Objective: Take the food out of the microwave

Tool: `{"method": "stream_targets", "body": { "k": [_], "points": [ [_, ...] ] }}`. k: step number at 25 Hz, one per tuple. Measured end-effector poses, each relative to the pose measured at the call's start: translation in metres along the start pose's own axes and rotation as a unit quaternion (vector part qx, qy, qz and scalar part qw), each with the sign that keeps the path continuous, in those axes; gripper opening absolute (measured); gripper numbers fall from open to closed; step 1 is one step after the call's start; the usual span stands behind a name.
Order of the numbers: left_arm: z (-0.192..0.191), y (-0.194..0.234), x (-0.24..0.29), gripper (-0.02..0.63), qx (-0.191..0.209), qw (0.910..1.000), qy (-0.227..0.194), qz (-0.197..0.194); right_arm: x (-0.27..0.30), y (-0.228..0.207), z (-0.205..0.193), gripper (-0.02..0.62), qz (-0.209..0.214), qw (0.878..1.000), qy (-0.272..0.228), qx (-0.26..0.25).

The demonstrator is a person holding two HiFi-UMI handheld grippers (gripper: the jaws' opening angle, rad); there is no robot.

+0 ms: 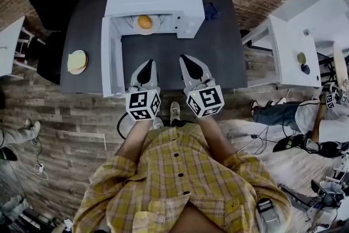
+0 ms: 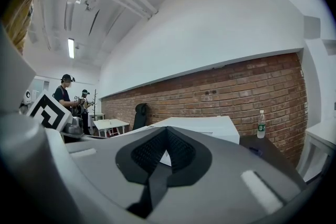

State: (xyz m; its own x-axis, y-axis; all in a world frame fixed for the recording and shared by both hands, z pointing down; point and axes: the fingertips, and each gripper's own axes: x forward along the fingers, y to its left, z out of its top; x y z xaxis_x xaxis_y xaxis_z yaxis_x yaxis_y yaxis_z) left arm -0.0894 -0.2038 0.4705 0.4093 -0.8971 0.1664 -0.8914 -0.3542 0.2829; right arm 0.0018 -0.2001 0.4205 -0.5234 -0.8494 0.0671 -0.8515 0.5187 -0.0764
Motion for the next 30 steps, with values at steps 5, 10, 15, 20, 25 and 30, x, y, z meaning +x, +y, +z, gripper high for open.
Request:
{"method": "stream_targets", "body": {
  "k": [5, 10, 15, 20, 25, 30],
  "points": [
    [-0.011, 0.002, 0.026, 0.000, -0.020, 0.9996, 0.010, 0.015, 0.011, -0.018, -0.005, 0.002, 0.015, 1.000, 0.000, 0.004],
    [-0.022, 0.013, 0.050, 0.000, -0.074, 0.9970, 0.015, 0.017, 0.022, -0.032, -0.012, 0.002, 0.025, 1.000, 0.007, 0.008],
    [-0.047, 0.033, 0.075, 0.000, -0.139, 0.9894, 0.041, 0.014, 0.031, -0.041, -0.023, 0.002, 0.037, 0.999, 0.021, 0.023],
    [-0.065, 0.064, 0.092, 0.002, -0.230, 0.9721, 0.031, 0.032, 0.038, -0.043, -0.032, 0.003, 0.051, 0.998, 0.029, 0.023],
    [-0.076, 0.080, 0.109, 0.031, -0.283, 0.9580, 0.019, 0.039, 0.044, -0.050, -0.038, 0.002, 0.056, 0.998, 0.036, 0.020],
    [-0.085, 0.090, 0.125, 0.059, -0.317, 0.9478, 0.011, 0.032, 0.050, -0.058, -0.047, 0.002, 0.058, 0.998, 0.035, 0.016]
  ]
}}
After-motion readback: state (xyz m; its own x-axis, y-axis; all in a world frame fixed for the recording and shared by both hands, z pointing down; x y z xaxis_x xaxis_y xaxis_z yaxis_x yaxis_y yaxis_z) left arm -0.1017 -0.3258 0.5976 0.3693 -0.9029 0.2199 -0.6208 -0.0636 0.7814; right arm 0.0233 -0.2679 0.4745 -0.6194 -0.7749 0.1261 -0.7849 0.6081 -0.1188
